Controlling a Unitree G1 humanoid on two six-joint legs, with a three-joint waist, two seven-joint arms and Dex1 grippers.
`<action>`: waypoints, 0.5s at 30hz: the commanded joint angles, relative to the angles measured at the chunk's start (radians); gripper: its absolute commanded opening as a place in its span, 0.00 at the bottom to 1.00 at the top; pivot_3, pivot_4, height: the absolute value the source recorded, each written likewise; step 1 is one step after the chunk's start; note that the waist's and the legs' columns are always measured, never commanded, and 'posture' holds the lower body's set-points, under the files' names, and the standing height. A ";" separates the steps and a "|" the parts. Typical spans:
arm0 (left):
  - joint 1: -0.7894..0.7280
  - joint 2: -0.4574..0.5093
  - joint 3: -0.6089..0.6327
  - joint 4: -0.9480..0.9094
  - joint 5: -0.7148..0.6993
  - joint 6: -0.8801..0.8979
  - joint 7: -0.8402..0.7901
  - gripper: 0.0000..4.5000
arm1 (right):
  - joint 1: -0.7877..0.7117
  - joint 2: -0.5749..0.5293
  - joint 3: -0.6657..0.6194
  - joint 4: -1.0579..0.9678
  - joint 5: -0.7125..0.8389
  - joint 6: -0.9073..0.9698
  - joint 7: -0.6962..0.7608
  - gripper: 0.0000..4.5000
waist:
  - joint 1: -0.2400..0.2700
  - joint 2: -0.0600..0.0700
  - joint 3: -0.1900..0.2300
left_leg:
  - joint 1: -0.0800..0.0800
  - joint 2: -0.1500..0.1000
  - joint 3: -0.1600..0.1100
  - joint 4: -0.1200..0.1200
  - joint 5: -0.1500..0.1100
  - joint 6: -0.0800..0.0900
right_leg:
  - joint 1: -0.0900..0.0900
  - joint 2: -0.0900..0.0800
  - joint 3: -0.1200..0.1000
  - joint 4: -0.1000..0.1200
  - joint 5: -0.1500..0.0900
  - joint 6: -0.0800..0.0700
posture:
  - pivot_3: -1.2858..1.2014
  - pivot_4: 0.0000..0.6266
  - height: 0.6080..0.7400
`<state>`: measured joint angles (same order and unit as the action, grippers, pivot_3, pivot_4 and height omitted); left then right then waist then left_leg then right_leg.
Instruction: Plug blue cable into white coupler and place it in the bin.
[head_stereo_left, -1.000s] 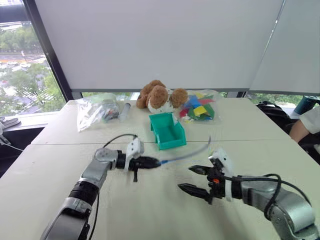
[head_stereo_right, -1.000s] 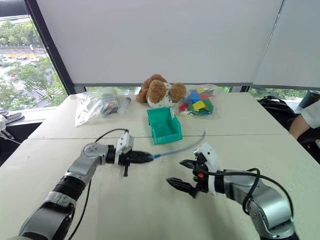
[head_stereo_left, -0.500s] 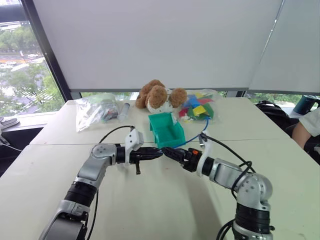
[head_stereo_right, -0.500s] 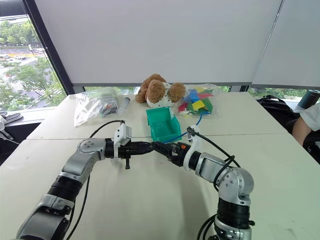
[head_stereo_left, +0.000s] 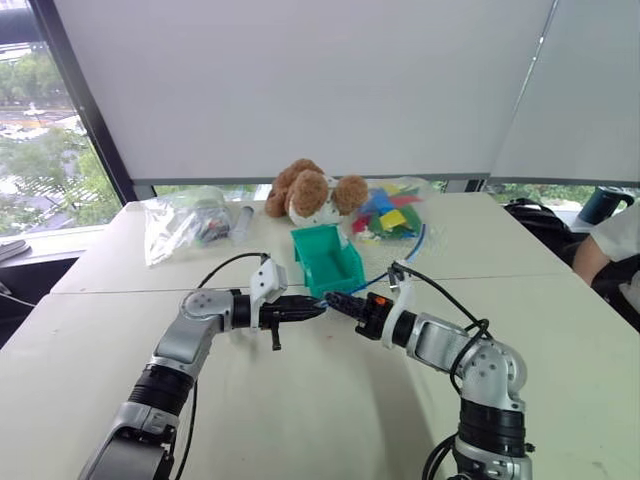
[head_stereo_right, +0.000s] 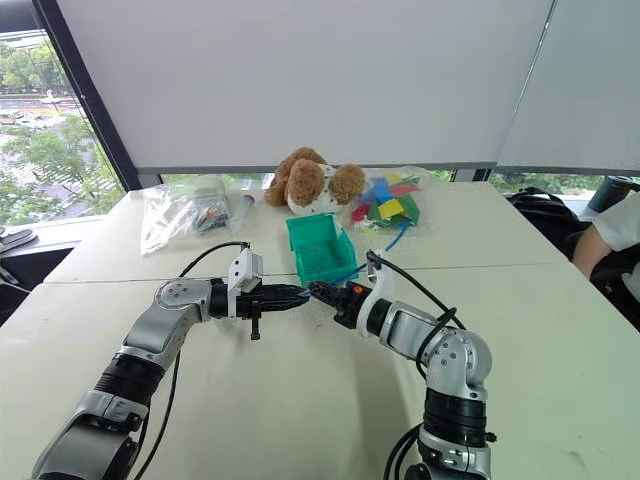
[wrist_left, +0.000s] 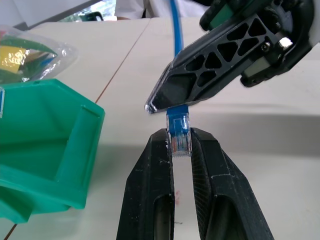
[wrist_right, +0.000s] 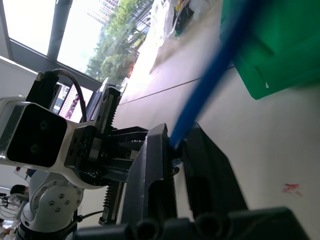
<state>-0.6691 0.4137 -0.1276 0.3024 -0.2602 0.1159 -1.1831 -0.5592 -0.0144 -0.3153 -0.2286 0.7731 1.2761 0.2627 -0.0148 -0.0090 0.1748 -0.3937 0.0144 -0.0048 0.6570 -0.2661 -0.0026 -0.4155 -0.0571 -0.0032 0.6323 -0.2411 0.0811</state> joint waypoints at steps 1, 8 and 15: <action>0.002 0.012 0.007 -0.031 -0.003 -0.010 -0.001 0.00 | -0.021 0.005 0.012 -0.022 0.046 -0.017 0.003 0.01 | 0.000 0.000 0.000 | 0.000 0.000 0.000 -0.001 0.000 0.000 | 0.000 0.000 0.000 0.000 0.000 0.000 | 0.52 0.24 1.00; 0.057 0.076 0.060 -0.135 -0.052 0.114 0.026 0.65 | -0.050 -0.028 0.032 -0.033 0.043 -0.035 -0.001 0.00 | -0.005 0.000 0.000 | 0.000 0.000 0.001 -0.008 0.000 0.000 | -0.005 0.000 0.001 0.001 0.000 0.000 | 0.52 0.24 1.00; 0.202 0.192 0.263 -0.277 -0.091 0.223 0.215 1.00 | -0.078 -0.092 0.080 -0.009 0.030 -0.091 0.038 0.00 | -0.005 0.000 0.000 | -0.004 0.001 0.001 -0.008 0.000 0.000 | -0.010 0.000 0.001 0.002 0.000 0.000 | 0.52 0.24 1.00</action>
<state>-0.4928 0.5867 0.0694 0.0731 -0.3408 0.3286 -1.0257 -0.6040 -0.0991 -0.2501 -0.2280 0.7896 1.2150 0.2806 -0.0199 -0.0090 0.1749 -0.3977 0.0158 -0.0041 0.6495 -0.2660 -0.0025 -0.4253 -0.0569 -0.0021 0.6339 -0.2411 0.0810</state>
